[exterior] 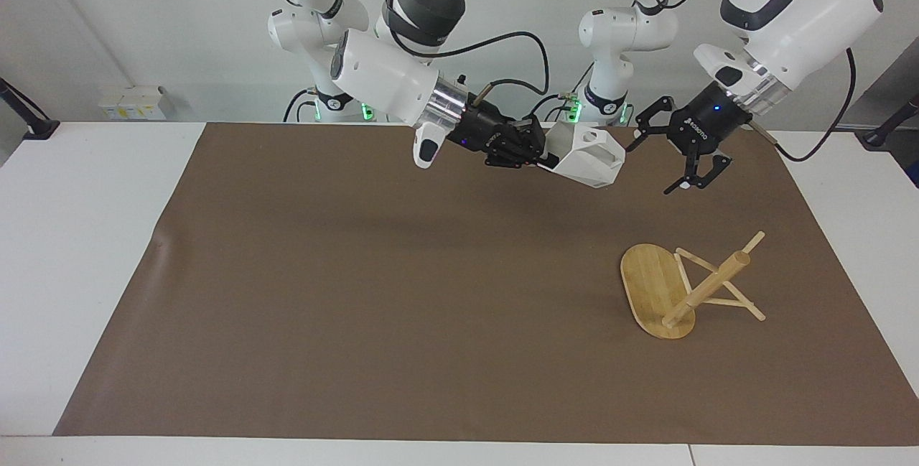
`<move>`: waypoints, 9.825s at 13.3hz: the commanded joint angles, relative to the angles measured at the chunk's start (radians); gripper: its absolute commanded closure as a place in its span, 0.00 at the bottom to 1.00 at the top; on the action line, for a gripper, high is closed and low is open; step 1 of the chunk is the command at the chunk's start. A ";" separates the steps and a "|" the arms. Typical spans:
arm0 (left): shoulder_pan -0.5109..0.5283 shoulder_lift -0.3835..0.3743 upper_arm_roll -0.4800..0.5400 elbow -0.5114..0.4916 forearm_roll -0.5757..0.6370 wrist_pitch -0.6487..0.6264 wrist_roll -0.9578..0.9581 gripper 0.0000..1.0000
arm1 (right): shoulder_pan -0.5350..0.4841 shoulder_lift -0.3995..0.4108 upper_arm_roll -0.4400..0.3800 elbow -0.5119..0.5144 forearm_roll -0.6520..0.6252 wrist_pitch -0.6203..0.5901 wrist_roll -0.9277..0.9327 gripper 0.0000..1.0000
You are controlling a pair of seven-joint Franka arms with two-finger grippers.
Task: Hang cup on rack
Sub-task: 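Reach the left gripper toward the cup held by the right gripper, then close the left gripper on the white cup beside the right gripper, then open the right gripper and withdraw it while the left gripper holds the cup, then lower the white cup onto a rack peg with the left gripper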
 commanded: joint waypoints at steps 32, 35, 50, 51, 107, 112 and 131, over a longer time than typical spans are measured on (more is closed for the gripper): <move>0.004 0.145 -0.032 0.156 -0.199 -0.125 0.435 0.00 | -0.007 0.000 0.004 0.005 -0.034 -0.021 0.001 1.00; 0.013 0.125 -0.032 0.112 -0.201 -0.115 0.463 0.00 | -0.007 0.000 0.004 0.005 -0.034 -0.021 0.001 1.00; 0.001 0.117 -0.037 0.104 -0.294 -0.112 0.444 0.00 | -0.008 0.000 0.004 0.003 -0.034 -0.021 0.001 1.00; 0.001 0.117 -0.037 0.104 -0.294 -0.112 0.446 0.00 | -0.007 0.000 0.003 0.003 -0.034 -0.021 0.001 1.00; -0.058 -0.020 -0.040 -0.428 -0.291 0.833 0.248 1.00 | -0.651 -0.234 -0.020 -0.134 -0.852 -0.334 -0.607 0.00; -0.073 0.020 -0.040 -0.430 -0.291 0.889 0.180 1.00 | -0.620 -0.233 -0.002 -0.063 -0.995 -0.550 -0.180 0.00; -0.069 0.100 -0.037 -0.381 -0.293 0.994 -0.019 1.00 | -0.473 -0.312 0.004 -0.090 -0.987 -0.640 0.006 0.00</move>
